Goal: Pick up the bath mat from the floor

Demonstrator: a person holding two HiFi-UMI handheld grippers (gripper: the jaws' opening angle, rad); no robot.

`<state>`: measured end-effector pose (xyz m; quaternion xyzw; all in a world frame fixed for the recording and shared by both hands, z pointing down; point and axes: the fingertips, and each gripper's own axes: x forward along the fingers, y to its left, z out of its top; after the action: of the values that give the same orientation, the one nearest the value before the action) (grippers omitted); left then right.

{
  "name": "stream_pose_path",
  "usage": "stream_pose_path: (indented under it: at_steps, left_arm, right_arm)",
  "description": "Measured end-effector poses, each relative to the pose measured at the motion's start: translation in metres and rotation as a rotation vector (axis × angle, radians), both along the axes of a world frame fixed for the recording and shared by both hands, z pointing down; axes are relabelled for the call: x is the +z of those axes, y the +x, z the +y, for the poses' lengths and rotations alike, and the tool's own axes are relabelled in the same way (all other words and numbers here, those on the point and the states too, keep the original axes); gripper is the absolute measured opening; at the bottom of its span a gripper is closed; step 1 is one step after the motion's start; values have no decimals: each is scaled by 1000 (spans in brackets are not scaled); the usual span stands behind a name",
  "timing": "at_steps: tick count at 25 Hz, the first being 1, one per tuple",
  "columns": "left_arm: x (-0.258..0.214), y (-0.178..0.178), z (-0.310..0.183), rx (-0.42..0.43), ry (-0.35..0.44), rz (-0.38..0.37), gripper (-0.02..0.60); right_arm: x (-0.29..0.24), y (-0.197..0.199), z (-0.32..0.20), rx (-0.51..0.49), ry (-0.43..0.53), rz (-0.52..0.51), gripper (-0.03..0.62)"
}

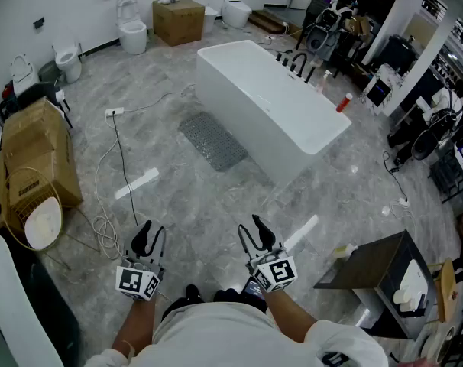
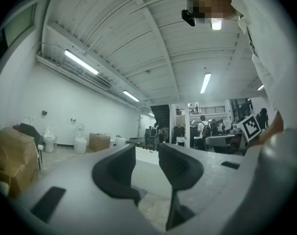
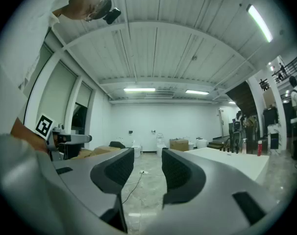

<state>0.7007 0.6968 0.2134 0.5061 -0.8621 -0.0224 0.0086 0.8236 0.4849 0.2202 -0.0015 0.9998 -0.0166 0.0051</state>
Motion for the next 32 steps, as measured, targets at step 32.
stream_pose_path:
  at_steps: [32]
  left_arm:
    - [-26,58,-57,31,-13,-66,132]
  right_arm:
    - [-18,74,-72,-6,-127,-169,180]
